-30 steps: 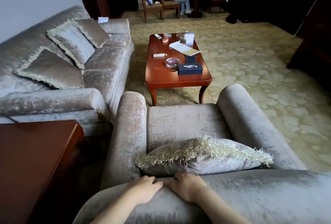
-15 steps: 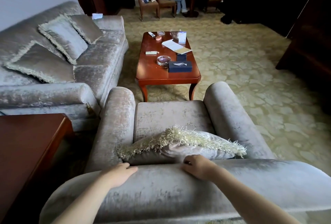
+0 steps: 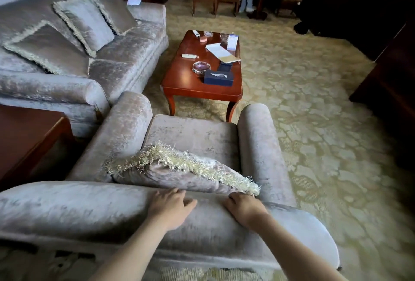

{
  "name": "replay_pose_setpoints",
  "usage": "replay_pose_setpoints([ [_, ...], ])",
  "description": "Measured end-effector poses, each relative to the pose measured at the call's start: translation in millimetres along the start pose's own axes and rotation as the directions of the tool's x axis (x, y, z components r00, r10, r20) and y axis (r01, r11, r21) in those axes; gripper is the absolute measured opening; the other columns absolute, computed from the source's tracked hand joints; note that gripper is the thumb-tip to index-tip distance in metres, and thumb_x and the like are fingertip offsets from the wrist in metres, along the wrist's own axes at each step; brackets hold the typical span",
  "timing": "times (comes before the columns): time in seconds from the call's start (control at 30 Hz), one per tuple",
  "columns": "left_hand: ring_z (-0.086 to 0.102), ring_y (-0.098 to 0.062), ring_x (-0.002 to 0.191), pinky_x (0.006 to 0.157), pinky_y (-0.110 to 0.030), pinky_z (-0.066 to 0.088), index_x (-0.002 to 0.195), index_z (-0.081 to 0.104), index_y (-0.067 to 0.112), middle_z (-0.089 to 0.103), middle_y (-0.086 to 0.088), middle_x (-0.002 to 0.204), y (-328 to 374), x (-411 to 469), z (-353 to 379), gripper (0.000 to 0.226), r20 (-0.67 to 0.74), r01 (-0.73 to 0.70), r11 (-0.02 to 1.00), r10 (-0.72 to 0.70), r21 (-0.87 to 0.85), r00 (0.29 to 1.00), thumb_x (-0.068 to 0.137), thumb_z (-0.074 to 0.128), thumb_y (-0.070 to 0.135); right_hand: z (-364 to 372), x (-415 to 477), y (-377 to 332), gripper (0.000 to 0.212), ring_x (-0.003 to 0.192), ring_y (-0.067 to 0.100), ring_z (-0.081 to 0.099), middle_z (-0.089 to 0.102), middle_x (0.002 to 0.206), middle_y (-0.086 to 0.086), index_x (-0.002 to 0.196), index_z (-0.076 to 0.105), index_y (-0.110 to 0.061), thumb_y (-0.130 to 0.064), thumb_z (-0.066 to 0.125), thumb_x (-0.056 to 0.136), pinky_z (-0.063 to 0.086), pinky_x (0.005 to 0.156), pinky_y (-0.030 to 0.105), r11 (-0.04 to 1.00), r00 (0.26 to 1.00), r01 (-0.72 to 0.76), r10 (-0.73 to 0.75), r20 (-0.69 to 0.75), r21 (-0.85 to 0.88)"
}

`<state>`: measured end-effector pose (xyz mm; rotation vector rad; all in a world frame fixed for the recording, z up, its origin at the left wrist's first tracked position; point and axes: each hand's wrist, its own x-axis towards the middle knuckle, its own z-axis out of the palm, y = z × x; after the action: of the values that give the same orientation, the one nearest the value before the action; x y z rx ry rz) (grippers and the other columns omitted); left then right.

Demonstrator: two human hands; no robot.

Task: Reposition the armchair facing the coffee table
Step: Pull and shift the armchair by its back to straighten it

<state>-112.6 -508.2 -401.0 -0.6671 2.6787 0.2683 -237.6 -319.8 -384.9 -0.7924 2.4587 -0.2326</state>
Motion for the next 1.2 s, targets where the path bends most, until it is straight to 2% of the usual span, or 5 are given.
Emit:
replay_pose_setpoints([
  [0.2, 0.061, -0.016, 0.093, 0.085, -0.032, 0.041, 0.097, 0.062, 0.024, 0.067, 0.005, 0.109, 2.9, -7.9, -0.4, 0.043, -0.249, 0.004, 1.000, -0.001, 0.010, 0.969, 0.090, 0.029, 0.050, 3.9, -2.8, 6.5, 0.035, 0.100, 0.033, 0.061, 0.066, 0.109, 0.014, 0.090, 0.058, -0.016, -0.043, 0.037, 0.092, 0.043, 0.076, 0.035, 0.999, 0.995, 0.029, -0.028, -0.097, 0.015],
  [0.57, 0.055, -0.017, 0.115, 0.099, -0.032, 0.038, 0.127, 0.057, 0.021, 0.058, 0.003, 0.133, -0.3, -11.6, 2.8, 0.051, -0.247, 0.007, 1.000, -0.014, -0.029, 0.969, 0.094, 0.028, 0.046, 2.0, -1.3, 7.0, 0.027, 0.094, 0.035, 0.063, 0.067, 0.104, 0.014, 0.088, 0.057, -0.015, -0.037, 0.042, 0.090, 0.040, 0.068, 0.033, 0.997, 0.987, 0.066, -0.071, -0.145, -0.039],
  [0.9, 0.052, -0.021, 0.121, 0.102, -0.037, 0.040, 0.131, 0.052, 0.023, 0.051, 0.000, 0.141, 14.9, -16.0, -4.6, 0.051, -0.236, 0.234, 0.971, -0.218, 0.040, 0.947, 0.093, 0.033, 0.050, -65.9, 16.7, 37.7, 0.043, 0.104, 0.034, 0.059, 0.059, 0.118, 0.012, 0.113, 0.056, -0.010, -0.044, 0.036, 0.096, 0.035, 0.067, 0.033, 0.716, 0.829, 0.485, -0.560, 0.001, -0.502],
  [1.07, -0.016, -0.031, 0.145, 0.116, -0.050, -0.005, 0.152, 0.005, 0.012, -0.009, -0.014, 0.160, 63.9, -22.3, 5.3, 0.082, -0.112, 0.788, 0.538, -0.840, -0.300, 0.531, 0.091, 0.029, 0.061, -141.4, 10.1, 62.9, 0.040, 0.100, 0.034, 0.061, 0.060, 0.113, 0.012, 0.108, 0.056, -0.011, -0.044, 0.038, 0.094, 0.034, 0.065, 0.033, 0.383, 0.573, 0.651, -0.814, 0.094, -0.655],
  [1.2, -0.023, -0.029, 0.143, 0.114, -0.048, -0.011, 0.150, -0.007, 0.004, -0.017, -0.013, 0.158, 150.7, -29.7, 12.0, 0.090, -0.068, 0.723, 0.298, -0.942, -0.623, 0.330, 0.089, 0.035, 0.056, -200.3, -8.1, 64.2, 0.042, 0.100, 0.032, 0.062, 0.061, 0.112, 0.010, 0.113, 0.055, -0.013, -0.046, 0.036, 0.095, 0.036, 0.065, 0.031, 0.235, 0.418, 0.695, -0.901, 0.116, -0.679],
])
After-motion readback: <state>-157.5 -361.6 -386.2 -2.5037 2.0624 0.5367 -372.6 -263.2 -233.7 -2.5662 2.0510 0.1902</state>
